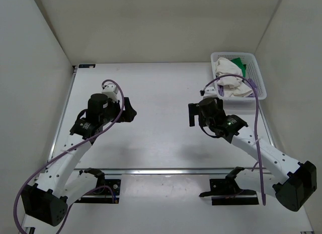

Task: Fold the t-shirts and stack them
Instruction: Grab crumpled tshirt from bin with the right arm

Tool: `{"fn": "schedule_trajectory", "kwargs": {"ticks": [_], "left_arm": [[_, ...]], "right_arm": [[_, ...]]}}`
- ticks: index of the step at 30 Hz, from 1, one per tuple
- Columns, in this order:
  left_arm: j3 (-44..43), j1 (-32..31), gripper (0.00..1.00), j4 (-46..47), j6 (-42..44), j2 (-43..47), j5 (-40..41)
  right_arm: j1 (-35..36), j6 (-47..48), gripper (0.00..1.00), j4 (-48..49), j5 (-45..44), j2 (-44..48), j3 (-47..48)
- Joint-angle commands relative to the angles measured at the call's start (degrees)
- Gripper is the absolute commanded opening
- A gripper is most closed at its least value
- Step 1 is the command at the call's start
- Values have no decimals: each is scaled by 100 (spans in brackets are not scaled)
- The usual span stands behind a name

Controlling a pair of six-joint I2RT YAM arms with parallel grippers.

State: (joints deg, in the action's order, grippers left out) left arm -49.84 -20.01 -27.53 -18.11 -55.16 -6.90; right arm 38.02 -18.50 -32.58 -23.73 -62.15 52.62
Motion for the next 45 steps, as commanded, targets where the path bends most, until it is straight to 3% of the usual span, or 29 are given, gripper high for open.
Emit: {"fn": "schedule_trajectory", "kwargs": {"ticks": [1, 5, 7, 9, 10, 11, 12, 13, 14, 15, 20, 23, 26, 30, 31, 39, 45], "left_arm": [[81, -12, 98, 125, 35, 181, -250], [80, 14, 98, 107, -8, 216, -180], [212, 303, 99, 344, -17, 251, -854], [378, 270, 99, 519, -113, 312, -1023], [431, 235, 98, 660, -157, 339, -981], [536, 173, 88, 739, -228, 443, -1006], [589, 129, 40, 862, -324, 497, -963], [616, 94, 14, 889, -377, 532, -902], [642, 76, 9, 924, -412, 541, -875], [686, 67, 5, 933, -448, 550, -823], [669, -3, 13, 1030, -378, 506, -822], [722, 75, 19, 1222, -500, 541, -1084], [783, 269, 26, 1285, -518, 515, -1288], [792, 155, 30, 1223, -439, 418, -1244], [827, 173, 30, 1224, -457, 479, -1235], [889, 146, 31, 1259, -421, 471, -1165], [915, 199, 31, 1276, -412, 488, -1086]], "right_arm": [[-373, 329, 99, 76, 148, 46, 458], [-1155, 654, 99, 58, 911, -122, 977], [-1620, 970, 99, 435, 1684, -113, 1091], [-1884, 788, 39, 498, 1698, -235, 1302], [-1886, 708, 0, 481, 1470, -332, 1503], [-1877, 742, 0, 550, 1084, -402, 1566], [-2077, 856, 0, 577, 968, -603, 1741], [-2349, 918, 0, 429, 1062, -892, 2021], [-2526, 910, 3, 367, 1159, -991, 2146], [-2754, 910, 14, 305, 1055, -1270, 2417], [-3931, 840, 49, 542, 1499, -2098, 2771], [-4249, 804, 58, 534, 1809, -2844, 3156], [-4355, 778, 58, 585, 1748, -3355, 3421], [-4697, 594, 57, 875, 2318, -3883, 3676], [-4742, 567, 57, 972, 2737, -4005, 3650], [-5050, 312, 63, 1456, 3524, -4568, 3930], [-5147, 233, 59, 1649, 3884, -4867, 4159]]}}
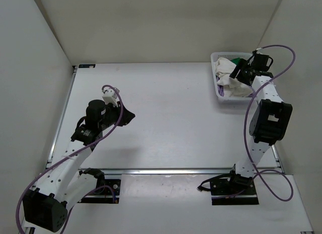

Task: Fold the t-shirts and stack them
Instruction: Grab crumpled tshirt from bin with the right arm

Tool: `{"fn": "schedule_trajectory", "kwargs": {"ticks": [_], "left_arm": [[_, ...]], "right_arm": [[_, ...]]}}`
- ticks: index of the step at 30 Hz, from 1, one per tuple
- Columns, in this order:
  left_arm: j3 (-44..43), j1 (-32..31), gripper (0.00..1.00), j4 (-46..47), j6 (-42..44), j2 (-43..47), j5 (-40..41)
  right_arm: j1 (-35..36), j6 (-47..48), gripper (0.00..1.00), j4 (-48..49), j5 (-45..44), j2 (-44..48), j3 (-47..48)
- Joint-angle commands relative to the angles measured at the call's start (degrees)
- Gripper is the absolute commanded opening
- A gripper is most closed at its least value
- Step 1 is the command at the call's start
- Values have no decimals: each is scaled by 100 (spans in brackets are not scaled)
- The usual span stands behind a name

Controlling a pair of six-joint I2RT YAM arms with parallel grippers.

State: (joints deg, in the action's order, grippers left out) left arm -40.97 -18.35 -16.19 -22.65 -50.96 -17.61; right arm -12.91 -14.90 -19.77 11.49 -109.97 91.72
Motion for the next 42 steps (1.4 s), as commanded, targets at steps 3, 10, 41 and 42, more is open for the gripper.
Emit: {"fn": "schedule_trajectory", "kwargs": {"ticks": [3, 10, 41, 42], "left_arm": [[1, 16, 30, 98, 51, -1, 29], [10, 51, 30, 168, 51, -2, 29], [54, -20, 34, 186, 42, -98, 21], [37, -11, 35, 160, 68, -124, 38]], "right_arm": [[-142, -207, 60, 194, 714, -375, 547], [-151, -163, 30, 192, 794, -271, 540], [95, 347, 56, -712, 310, -322, 636], [148, 382, 56, -704, 310, -349, 636]]}}
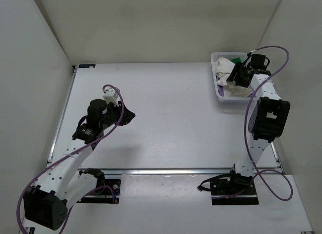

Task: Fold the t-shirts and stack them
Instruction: Grab crumpled tshirt from bin with the right arm

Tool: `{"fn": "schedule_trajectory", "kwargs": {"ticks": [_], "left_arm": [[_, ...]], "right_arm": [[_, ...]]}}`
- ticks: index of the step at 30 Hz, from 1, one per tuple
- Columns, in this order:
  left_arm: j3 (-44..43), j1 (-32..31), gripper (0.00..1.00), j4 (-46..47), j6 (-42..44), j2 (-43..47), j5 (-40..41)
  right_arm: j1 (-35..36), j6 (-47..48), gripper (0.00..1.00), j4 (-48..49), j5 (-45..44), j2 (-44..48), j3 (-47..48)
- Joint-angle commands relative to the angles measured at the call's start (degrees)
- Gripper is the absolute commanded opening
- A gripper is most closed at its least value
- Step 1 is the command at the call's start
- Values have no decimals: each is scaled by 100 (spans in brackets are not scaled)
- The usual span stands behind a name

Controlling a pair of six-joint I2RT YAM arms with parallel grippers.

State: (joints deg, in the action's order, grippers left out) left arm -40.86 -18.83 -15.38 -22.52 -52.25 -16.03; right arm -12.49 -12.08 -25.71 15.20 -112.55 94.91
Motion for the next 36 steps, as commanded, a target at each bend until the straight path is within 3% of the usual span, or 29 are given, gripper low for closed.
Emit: {"fn": "schedule_trajectory", "kwargs": {"ticks": [1, 4, 7, 10, 15, 21, 24, 29, 33, 36], "left_arm": [[43, 89, 35, 87, 29, -5, -154], [35, 46, 36, 87, 29, -31, -120], [52, 125, 36, 149, 3, -22, -163], [78, 134, 37, 131, 2, 4, -198], [-53, 64, 37, 149, -50, -57, -181], [-570, -85, 37, 175, -568, -163, -400], [-922, -130, 37, 166, -1007, -181, -392], [-1073, 519, 42, 114, -1500, -5, -638], [-1213, 871, 46, -140, -1492, 4, -682], [-1319, 986, 51, -316, -1395, -84, -498]], "right_arm": [[107, 126, 53, -100, -96, -118, 317], [203, 135, 39, -39, -184, -144, 335], [195, 48, 14, 40, -96, -57, 361], [212, 21, 2, 101, -140, 119, 388], [379, 65, 1, 75, -763, 935, 326], [624, 56, 0, -170, -703, 2279, 501], [1160, 231, 0, -364, -956, 2850, 974], [2976, 662, 0, -224, -1502, 3844, 1467], [4191, 698, 0, -258, -1696, 3864, 2284], [4737, 925, 1, -618, -1564, 3417, 3461]]}}
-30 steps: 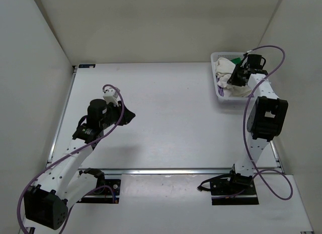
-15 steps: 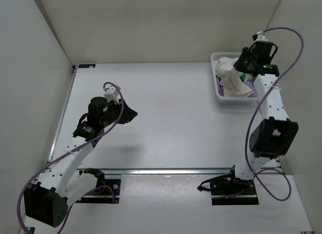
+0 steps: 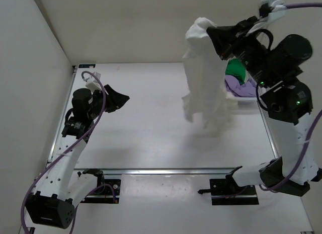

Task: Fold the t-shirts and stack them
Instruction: Grab crumpled tshirt from bin with the right arm, then move the tshirt to the center of the board

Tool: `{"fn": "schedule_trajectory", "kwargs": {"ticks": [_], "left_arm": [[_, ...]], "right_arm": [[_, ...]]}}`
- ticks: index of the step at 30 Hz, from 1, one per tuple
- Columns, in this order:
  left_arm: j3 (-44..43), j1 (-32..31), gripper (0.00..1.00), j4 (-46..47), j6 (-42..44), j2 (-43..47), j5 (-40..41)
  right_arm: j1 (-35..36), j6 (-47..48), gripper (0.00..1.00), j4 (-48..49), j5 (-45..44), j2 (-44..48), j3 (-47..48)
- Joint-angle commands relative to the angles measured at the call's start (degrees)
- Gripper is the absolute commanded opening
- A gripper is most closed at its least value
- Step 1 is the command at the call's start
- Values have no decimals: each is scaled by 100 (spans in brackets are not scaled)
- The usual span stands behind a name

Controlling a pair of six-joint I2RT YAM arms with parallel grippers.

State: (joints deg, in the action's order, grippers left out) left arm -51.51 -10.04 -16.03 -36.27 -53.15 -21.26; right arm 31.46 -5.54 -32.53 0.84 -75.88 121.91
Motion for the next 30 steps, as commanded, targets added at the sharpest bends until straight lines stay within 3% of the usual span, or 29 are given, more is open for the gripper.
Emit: {"fn": "schedule_trajectory", "kwargs": {"ticks": [1, 2, 4, 7, 9, 12, 16, 21, 24, 25, 27, 30], "left_arm": [[-237, 177, 52, -277, -12, 6, 60], [-220, 222, 55, -278, -20, -11, 25], [-176, 449, 59, -304, -3, -90, -123], [-175, 757, 63, -391, 111, -82, -239], [-211, 899, 69, -506, 226, -21, -134], [-360, 1187, 70, -681, 366, -64, -46], [-352, 1075, 70, -507, 358, -240, -19], [201, -49, 72, -269, 498, -670, 832], [456, -146, 70, -269, 560, -942, 851], [475, -234, 70, -304, 577, -952, 921], [659, -453, 72, -392, 595, -996, 1246], [1070, -560, 73, -392, 490, -1171, 1335]], "right_arm": [[682, 299, 1, -94, -259, -452, 1208], [921, 430, 2, -139, -330, -628, 1587], [705, 432, 2, -323, -244, -883, 1853], [-797, -315, 0, -386, 1404, -929, 1180], [-1081, -465, 0, 94, 1603, -570, 4], [-1474, -596, 2, 1202, 1743, 483, -2699], [-2363, -1150, 2, 1749, 2719, 1135, -4907], [-2661, -1150, 7, 1996, 1779, 1654, -6721], [-3084, -1212, 7, 1690, 1623, 1445, -6655], [-3024, -1126, 9, 1541, 1508, 1357, -6523], [-2691, -1011, 29, 1260, 886, 1357, -6347], [-1961, -764, 49, 1031, 103, 1356, -6267]]}}
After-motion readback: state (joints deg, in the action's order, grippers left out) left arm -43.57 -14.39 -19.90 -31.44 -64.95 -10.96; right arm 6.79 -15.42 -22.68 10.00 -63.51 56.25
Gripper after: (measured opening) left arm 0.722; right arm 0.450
